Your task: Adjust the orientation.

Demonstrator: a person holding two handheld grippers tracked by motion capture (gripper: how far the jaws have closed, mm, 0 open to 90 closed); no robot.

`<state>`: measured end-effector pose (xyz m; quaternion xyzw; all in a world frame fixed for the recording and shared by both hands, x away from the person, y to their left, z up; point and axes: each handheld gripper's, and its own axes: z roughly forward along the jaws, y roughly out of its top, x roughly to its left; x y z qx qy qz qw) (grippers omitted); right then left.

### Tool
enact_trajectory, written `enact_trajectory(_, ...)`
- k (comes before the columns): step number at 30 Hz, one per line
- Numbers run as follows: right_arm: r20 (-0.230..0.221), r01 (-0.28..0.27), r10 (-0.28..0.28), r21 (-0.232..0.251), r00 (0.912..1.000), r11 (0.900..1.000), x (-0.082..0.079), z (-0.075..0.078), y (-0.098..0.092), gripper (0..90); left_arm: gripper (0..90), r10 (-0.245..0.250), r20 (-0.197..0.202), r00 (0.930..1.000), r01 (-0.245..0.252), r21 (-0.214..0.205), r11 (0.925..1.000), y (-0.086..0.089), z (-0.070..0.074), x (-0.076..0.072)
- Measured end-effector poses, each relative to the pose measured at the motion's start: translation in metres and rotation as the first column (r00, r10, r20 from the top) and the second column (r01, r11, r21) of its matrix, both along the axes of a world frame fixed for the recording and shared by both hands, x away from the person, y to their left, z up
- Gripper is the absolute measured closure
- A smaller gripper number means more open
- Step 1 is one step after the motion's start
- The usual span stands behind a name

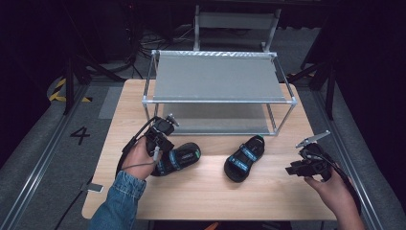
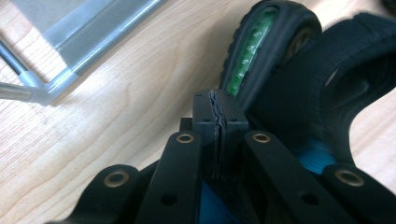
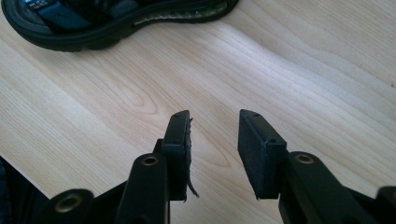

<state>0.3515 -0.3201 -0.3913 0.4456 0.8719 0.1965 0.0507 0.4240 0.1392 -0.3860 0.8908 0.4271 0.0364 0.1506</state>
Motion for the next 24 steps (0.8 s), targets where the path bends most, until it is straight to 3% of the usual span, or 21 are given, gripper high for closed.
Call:
enact_trajectory(1, 0.004, -0.005, 0.005, -0.002, 1.0, 1.0, 0.0, -0.001, -0.001, 64.5, 87.3, 0.011, 0.015, 0.9998, -0.011, 0.039, 0.9992, 0.0, -0.002, 0.002)
enact_trajectory(4, -0.006, 0.002, -0.002, -0.004, 1.0, 1.0, -0.002, -0.003, -0.002, 64.4, 86.5, 0.023, 0.021, 0.9995, -0.024, 0.064, 0.9976, 0.0, -0.006, 0.008)
enact_trajectory(13, 0.001, 0.006, -0.006, -0.008, 1.0, 0.9999, -0.004, -0.003, -0.003, 63.6, 80.6, 0.06, 0.01, 0.9981, -0.061, 0.06, 0.9963, 0.009, -0.012, 0.016)
enact_trajectory(15, 0.0, 0.008, -0.008, -0.008, 1.0, 0.9999, -0.004, -0.003, -0.003, 63.2, 77.6, 0.086, 0.015, 0.9962, -0.086, 0.07, 0.9938, 0.013, -0.013, 0.018)
enact_trajectory(18, 0.004, 0.0, 0.0, -0.018, 1.0, 0.9998, -0.004, -0.004, -0.001, 62.8, 73.0, 0.132, 0.054, 0.9898, -0.136, 0.091, 0.9865, 0.018, -0.01, 0.017)
enact_trajectory(19, 0.005, -0.002, 0.002, -0.02, 1.0, 0.9998, -0.003, -0.004, 0.0, 62.8, 69.5, 0.132, 0.054, 0.9898, -0.136, 0.091, 0.9865, 0.018, -0.01, 0.017)
enact_trajectory(20, 0.006, -0.003, 0.003, -0.019, 1.0, 0.9998, -0.002, -0.004, 0.001, 62.8, 63.6, 0.163, 0.088, 0.9826, -0.171, 0.085, 0.9816, 0.024, -0.006, 0.016)
enact_trajectory(21, 0.007, -0.002, 0.003, -0.017, 1.0, 0.9998, -0.002, -0.004, 0.001, 62.7, 60.8, 0.172, 0.099, 0.9802, -0.18, 0.079, 0.9805, 0.026, -0.005, 0.015)
enact_trajectory(23, 0.008, -0.001, 0.001, -0.016, 1.0, 0.9999, -0.001, -0.004, 0.001, 62.6, 59.8, 0.17, 0.096, 0.9807, -0.177, 0.067, 0.9819, 0.029, -0.002, 0.014)
enact_trajectory(24, 0.013, -0.002, 0.002, -0.015, 0.9999, 0.9999, 0.0, -0.003, 0.002, 62.3, 58.7, 0.179, 0.086, 0.9801, -0.183, 0.036, 0.9825, 0.031, 0.0, 0.013)
